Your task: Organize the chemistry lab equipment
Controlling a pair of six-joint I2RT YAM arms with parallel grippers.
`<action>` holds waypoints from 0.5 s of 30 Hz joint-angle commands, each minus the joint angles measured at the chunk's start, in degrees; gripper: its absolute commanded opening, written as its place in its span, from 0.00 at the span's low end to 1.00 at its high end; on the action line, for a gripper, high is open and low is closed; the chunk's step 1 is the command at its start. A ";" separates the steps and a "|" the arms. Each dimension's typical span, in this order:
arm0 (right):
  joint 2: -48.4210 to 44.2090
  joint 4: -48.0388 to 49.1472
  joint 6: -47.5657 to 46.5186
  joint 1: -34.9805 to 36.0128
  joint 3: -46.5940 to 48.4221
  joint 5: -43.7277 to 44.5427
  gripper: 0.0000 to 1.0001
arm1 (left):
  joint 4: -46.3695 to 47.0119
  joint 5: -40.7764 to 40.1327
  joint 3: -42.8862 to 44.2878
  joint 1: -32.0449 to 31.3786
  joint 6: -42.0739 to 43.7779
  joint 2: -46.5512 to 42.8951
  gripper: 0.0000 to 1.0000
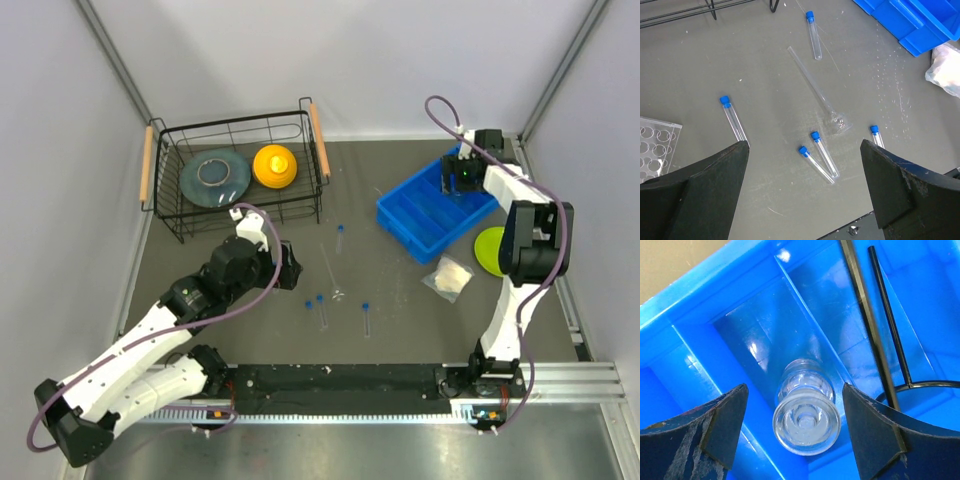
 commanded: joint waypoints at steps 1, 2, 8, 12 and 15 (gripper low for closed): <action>-5.00 0.57 -0.55 -0.36 -0.84 -0.57 0.78 | 1.92 0.87 2.07 0.18 -0.77 -1.66 0.99; -5.79 0.31 -0.55 -0.36 -1.10 -0.66 0.78 | 2.01 0.87 2.07 0.18 -0.77 -1.83 0.99; -12.73 -1.27 -2.31 -0.36 -3.55 -2.59 0.78 | 2.80 2.01 1.98 0.18 -0.95 -2.98 0.99; -18.18 -2.50 -4.60 -0.35 -5.84 -6.18 0.77 | 3.77 5.00 2.42 0.36 -2.00 -0.70 0.99; -22.66 -5.31 -8.46 -0.35 -6.99 -11.63 0.78 | 3.94 6.67 3.56 0.62 -3.31 2.29 0.99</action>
